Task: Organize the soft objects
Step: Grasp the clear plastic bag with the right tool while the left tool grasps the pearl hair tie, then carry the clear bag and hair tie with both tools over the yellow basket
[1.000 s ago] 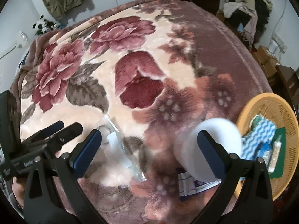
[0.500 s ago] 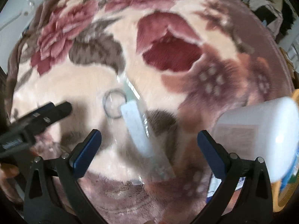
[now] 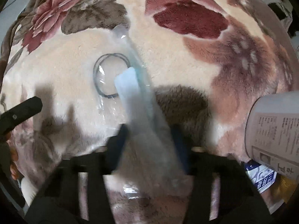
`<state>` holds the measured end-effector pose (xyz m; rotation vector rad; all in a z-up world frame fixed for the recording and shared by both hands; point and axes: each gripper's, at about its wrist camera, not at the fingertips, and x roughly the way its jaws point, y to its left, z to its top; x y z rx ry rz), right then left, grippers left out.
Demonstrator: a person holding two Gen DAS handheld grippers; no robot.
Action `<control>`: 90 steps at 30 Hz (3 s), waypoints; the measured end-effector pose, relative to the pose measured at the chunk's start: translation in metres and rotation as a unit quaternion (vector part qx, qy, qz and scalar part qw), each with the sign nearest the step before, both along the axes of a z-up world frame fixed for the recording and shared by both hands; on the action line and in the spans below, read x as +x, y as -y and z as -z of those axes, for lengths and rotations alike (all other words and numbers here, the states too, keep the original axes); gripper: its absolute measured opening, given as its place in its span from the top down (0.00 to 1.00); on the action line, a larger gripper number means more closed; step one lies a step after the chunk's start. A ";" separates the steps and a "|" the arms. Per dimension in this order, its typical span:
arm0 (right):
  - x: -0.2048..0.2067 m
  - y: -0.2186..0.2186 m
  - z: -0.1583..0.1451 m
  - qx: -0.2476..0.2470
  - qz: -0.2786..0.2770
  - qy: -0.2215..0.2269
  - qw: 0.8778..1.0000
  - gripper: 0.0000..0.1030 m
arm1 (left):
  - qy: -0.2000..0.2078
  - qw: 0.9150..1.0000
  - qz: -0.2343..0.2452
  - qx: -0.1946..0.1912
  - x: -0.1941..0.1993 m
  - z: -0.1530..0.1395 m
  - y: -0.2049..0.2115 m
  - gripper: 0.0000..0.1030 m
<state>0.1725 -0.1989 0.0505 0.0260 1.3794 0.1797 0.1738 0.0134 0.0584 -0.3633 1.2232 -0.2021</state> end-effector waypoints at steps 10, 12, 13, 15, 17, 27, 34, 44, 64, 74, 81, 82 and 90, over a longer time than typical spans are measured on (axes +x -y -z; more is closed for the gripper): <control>-0.018 0.030 -0.055 0.036 0.041 0.081 0.995 0.92 | 0.000 1.000 0.021 -0.001 0.004 0.003 0.023 0.01; -0.015 0.035 -0.062 0.032 0.050 0.088 0.994 0.92 | 0.001 0.999 0.036 0.006 0.006 0.004 0.036 0.01; -0.013 0.038 -0.063 0.029 0.053 0.088 0.994 0.92 | 0.004 0.999 0.045 0.013 0.008 0.003 0.044 0.01; -0.007 0.039 -0.063 0.020 0.062 0.093 0.994 0.92 | 0.011 0.997 0.065 0.028 0.010 0.002 0.061 0.01; -0.006 0.042 -0.065 0.009 0.071 0.103 0.992 0.92 | 0.025 0.995 0.082 0.044 0.013 0.000 0.079 0.02; -0.006 0.049 -0.061 0.030 0.089 0.109 0.990 0.92 | 0.082 0.982 0.153 0.073 0.026 -0.002 0.140 0.57; -0.006 0.044 -0.054 0.036 0.079 0.102 0.991 0.92 | 0.069 0.981 0.169 0.071 0.033 0.014 0.145 0.77; -0.015 0.030 -0.045 0.054 0.067 0.093 0.992 0.92 | 0.068 0.989 0.116 0.064 0.007 -0.003 0.093 0.77; -0.046 -0.010 -0.078 0.070 0.032 0.109 0.991 0.92 | 0.075 0.993 0.055 0.069 -0.038 -0.052 0.029 0.77; -0.051 -0.012 -0.105 0.068 0.023 0.125 0.990 0.92 | 0.082 0.992 0.053 0.079 -0.044 -0.081 0.034 0.77; -0.047 -0.001 -0.118 0.073 0.029 0.124 0.989 0.92 | 0.077 0.993 0.054 0.069 -0.036 -0.096 0.043 0.77; -0.045 0.002 -0.120 0.073 0.031 0.124 0.989 0.92 | 0.077 0.993 0.055 0.069 -0.034 -0.098 0.046 0.77; -0.034 0.025 -0.132 0.075 0.048 0.124 0.988 0.92 | 0.073 0.994 0.064 0.058 -0.017 -0.114 0.062 0.77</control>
